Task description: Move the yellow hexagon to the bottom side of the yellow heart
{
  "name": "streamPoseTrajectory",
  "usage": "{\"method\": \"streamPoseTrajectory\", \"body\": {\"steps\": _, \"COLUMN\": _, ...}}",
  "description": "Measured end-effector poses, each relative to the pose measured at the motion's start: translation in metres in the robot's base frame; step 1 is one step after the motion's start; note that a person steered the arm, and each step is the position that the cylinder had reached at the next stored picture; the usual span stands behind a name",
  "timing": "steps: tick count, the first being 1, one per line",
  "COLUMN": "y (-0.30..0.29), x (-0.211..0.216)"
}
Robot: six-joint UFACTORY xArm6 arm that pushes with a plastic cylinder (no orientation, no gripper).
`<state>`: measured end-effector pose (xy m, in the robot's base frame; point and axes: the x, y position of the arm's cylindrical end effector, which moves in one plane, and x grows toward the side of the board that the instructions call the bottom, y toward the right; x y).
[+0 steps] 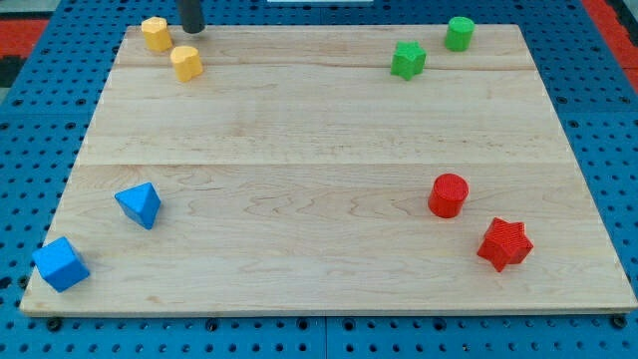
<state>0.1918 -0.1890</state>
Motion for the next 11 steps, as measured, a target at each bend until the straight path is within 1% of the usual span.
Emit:
{"method": "streamPoseTrajectory", "body": {"steps": 2, "y": -0.045, "x": 0.006}}
{"method": "streamPoseTrajectory", "body": {"steps": 3, "y": -0.044, "x": 0.009}}
{"method": "streamPoseTrajectory", "body": {"steps": 4, "y": -0.066, "x": 0.000}}
{"method": "streamPoseTrajectory", "body": {"steps": 5, "y": -0.115, "x": 0.001}}
{"method": "streamPoseTrajectory", "body": {"steps": 6, "y": -0.112, "x": 0.014}}
{"method": "streamPoseTrajectory", "body": {"steps": 7, "y": -0.082, "x": 0.056}}
{"method": "streamPoseTrajectory", "body": {"steps": 8, "y": -0.063, "x": 0.076}}
{"method": "streamPoseTrajectory", "body": {"steps": 9, "y": -0.025, "x": 0.087}}
{"method": "streamPoseTrajectory", "body": {"steps": 10, "y": 0.012, "x": 0.087}}
{"method": "streamPoseTrajectory", "body": {"steps": 11, "y": 0.037, "x": 0.081}}
